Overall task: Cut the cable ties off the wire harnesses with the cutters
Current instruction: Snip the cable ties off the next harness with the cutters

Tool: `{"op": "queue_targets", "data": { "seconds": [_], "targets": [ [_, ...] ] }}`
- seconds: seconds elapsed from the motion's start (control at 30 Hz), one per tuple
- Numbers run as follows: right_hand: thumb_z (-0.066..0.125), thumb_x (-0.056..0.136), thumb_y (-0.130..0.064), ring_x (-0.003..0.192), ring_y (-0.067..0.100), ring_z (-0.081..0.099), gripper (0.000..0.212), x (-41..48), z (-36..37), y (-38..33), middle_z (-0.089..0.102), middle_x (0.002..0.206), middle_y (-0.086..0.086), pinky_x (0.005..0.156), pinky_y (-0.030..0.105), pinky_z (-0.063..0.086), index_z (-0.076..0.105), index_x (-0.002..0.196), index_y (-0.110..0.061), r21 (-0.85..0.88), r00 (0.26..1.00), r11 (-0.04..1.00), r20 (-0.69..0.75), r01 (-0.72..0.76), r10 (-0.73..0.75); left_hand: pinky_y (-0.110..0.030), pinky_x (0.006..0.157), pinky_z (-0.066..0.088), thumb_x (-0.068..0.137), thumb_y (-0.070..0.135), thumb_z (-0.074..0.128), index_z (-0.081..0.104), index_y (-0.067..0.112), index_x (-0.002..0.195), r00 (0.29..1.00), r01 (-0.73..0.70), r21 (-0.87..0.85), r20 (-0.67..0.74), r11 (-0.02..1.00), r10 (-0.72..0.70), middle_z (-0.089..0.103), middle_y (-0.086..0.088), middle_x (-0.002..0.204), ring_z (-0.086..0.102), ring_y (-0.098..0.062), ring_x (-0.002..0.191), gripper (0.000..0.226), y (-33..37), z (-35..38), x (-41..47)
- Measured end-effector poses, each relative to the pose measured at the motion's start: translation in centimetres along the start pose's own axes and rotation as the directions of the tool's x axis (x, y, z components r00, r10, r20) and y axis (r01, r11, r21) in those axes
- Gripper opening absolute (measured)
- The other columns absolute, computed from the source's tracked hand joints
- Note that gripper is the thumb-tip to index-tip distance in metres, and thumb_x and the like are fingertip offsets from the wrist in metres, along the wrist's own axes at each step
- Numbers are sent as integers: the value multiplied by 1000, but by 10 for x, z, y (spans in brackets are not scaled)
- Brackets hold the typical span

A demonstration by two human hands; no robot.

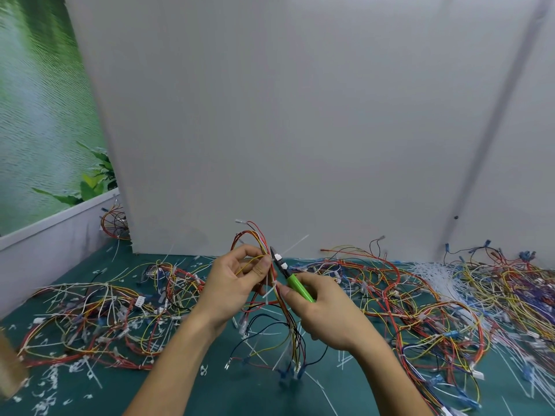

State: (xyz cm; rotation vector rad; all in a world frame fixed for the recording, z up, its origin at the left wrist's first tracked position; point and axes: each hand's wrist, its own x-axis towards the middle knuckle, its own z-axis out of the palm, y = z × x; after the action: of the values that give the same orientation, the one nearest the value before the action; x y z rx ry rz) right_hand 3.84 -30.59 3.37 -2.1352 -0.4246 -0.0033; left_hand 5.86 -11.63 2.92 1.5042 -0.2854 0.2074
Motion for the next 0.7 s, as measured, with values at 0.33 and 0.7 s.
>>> {"op": "queue_targets", "data": {
  "seconds": [0.33, 0.7],
  "targets": [
    [58, 100, -50, 68, 26, 62, 35, 0, -2, 2, 65, 80, 9, 76, 54, 58, 62, 96, -15, -27, 999, 999, 40, -22, 23, -25, 68, 59, 84, 32, 72, 72, 25, 87, 1000, 9, 15, 6, 1000, -9, 75, -13, 84, 71, -26, 75, 7, -2, 2, 0],
    [58, 101, -48, 54, 21, 62, 36, -2, -7, 1, 56, 67, 4, 58, 48, 58, 55, 83, -17, 15, 994, 997, 84, -71, 70, -21, 67, 56, 85, 32, 72, 72, 26, 87, 1000, 21, 24, 18, 1000, -21, 76, -11, 86, 74, -21, 78, 6, -3, 2, 0]
  ]
}}
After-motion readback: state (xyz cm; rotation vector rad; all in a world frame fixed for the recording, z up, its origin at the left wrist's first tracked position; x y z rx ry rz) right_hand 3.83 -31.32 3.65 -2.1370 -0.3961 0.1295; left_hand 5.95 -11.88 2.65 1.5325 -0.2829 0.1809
